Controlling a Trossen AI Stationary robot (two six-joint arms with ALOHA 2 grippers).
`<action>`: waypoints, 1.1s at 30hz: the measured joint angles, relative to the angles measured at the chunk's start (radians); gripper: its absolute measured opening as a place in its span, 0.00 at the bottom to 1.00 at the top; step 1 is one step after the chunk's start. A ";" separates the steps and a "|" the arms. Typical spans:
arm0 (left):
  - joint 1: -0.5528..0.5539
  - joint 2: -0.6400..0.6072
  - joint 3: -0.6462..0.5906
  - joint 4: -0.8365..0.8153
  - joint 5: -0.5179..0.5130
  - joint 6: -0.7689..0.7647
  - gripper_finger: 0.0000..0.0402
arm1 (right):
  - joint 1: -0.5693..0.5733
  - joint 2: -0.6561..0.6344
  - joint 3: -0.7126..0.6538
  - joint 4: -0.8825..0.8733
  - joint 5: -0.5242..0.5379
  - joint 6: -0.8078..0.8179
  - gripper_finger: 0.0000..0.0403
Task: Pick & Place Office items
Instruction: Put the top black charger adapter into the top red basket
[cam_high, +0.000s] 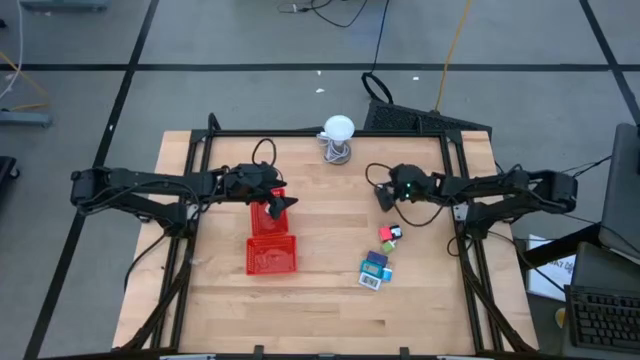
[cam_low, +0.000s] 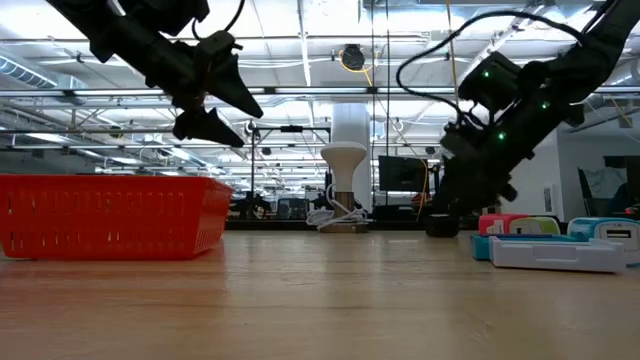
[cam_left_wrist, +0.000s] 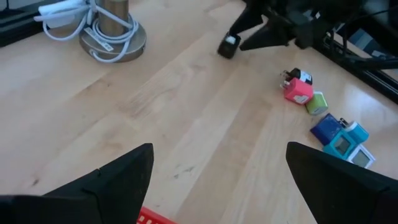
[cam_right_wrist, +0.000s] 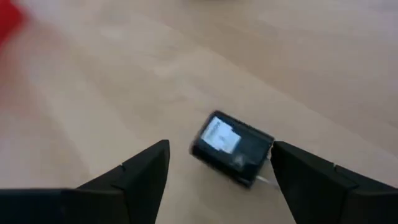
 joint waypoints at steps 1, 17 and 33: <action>0.000 0.000 0.000 0.004 0.000 0.000 0.91 | 0.000 0.003 0.000 0.033 -0.031 -0.021 0.65; 0.000 0.000 0.000 0.023 -0.001 0.000 0.96 | 0.097 0.028 0.000 0.082 0.109 -0.162 0.62; 0.000 0.000 0.000 0.037 -0.001 0.000 0.92 | 0.149 0.100 0.000 0.047 0.556 -0.281 0.62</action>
